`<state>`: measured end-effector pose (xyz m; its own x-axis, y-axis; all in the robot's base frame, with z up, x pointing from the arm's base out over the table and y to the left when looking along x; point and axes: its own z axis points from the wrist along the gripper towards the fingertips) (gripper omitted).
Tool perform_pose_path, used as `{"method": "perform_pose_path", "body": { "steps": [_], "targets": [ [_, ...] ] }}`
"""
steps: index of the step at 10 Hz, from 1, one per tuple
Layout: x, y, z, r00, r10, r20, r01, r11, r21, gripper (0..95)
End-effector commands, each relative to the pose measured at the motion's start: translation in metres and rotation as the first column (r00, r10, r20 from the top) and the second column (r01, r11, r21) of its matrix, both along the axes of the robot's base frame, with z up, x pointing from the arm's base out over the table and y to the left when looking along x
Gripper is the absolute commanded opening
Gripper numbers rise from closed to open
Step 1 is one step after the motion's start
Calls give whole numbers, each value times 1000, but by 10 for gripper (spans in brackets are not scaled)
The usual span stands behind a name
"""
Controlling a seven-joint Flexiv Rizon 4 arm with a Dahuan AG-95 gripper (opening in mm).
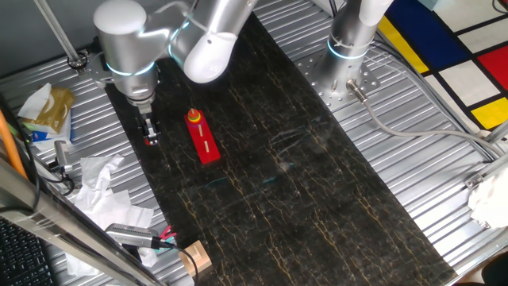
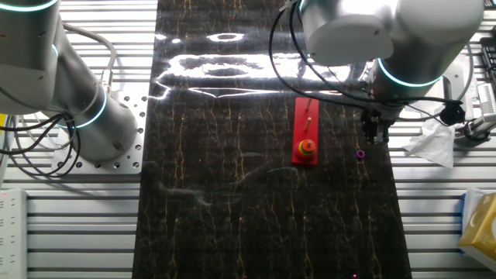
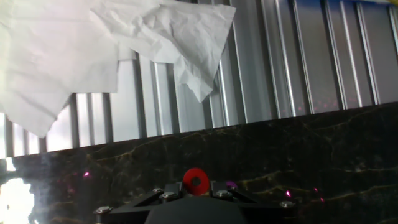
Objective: Take out one Hanoi block and throw it aside
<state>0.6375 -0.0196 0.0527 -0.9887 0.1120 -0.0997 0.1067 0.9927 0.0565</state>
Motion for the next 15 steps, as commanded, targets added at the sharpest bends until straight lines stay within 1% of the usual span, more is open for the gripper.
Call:
{"method": "perform_pose_path", "body": {
  "steps": [1,7,11,15],
  "targets": [
    [-3,2,-6,1000,0,6,1,1000,-6,190],
    [-13,-1,-17,1000,21,6,-21,1000,-7,190],
    [-13,-2,-21,1000,26,11,-26,1000,-6,190],
    [-13,-3,-28,999,34,17,-34,999,-14,190]
  ]
}}
